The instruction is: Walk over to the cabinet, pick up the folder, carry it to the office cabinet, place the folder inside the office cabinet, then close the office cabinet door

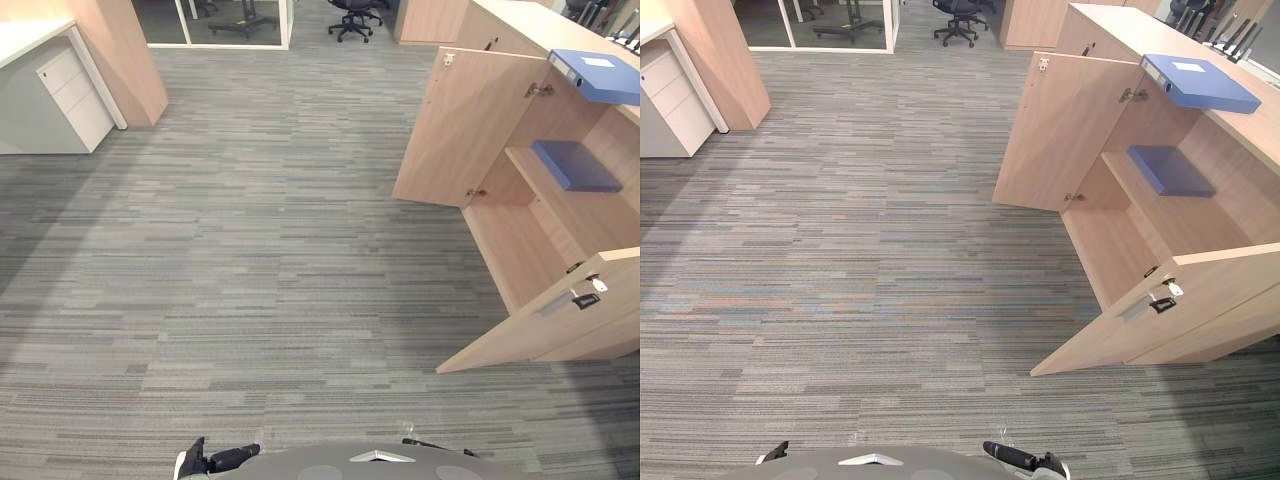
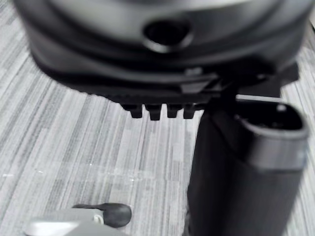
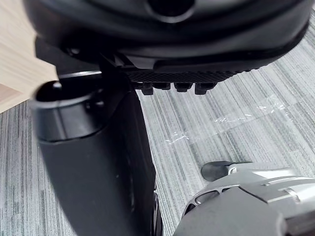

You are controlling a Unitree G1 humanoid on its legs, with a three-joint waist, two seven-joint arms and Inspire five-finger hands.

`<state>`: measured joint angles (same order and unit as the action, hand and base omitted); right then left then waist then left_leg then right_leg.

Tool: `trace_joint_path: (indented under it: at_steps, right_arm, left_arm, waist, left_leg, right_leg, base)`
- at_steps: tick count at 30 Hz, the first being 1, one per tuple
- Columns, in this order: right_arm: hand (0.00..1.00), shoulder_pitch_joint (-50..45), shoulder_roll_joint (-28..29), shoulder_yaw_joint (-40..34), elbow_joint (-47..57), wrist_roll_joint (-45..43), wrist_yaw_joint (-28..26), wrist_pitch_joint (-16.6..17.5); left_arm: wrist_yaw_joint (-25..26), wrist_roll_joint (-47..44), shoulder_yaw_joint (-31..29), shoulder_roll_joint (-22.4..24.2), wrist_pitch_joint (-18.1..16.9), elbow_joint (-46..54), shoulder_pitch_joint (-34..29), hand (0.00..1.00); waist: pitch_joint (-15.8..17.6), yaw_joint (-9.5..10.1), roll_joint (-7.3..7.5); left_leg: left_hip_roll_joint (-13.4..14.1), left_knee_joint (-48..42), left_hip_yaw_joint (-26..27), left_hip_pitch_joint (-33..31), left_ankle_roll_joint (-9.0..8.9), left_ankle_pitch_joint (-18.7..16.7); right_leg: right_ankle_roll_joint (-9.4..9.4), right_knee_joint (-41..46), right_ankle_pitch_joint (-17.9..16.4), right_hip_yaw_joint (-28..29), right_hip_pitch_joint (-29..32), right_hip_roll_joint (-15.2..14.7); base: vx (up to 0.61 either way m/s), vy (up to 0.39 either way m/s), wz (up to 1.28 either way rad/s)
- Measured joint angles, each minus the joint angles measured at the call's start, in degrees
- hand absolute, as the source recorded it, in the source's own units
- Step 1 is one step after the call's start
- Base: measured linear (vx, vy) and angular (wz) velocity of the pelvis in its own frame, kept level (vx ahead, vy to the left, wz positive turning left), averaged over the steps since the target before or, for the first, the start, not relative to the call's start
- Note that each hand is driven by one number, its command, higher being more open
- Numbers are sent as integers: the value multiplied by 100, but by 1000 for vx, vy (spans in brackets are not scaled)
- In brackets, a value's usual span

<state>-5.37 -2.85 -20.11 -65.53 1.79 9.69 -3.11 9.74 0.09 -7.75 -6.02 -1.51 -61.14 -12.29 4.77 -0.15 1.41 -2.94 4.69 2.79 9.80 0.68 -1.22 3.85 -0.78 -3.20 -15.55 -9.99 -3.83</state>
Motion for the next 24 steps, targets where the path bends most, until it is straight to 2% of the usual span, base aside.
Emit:
trace_joint_path:
  at_steps: [19, 24]
  right_arm:
    - [100, 53, 36, -8, 2, 14, 24, 1]
    - [100, 87, 38, 28, 2, 19, 33, 1]
  left_arm:
    - [-43, -194, 12, -30, -126, 108, -75, 100]
    - [-48, -239, 12, -40, -129, 109, -70, 100]
  waist:
    - [131, -21, 67]
    - [189, -36, 75]
  left_leg:
    - [0, 36, 0, 67, 23, 30]
    - [-4, 36, 18, 68, 21, 29]
  right_leg:
    - [0, -71, 7, -82, -60, 1]
    - [49, -151, 50, -86, -96, 5]
  base:
    - [-29, -11, 0]
    - [0, 0, 0]
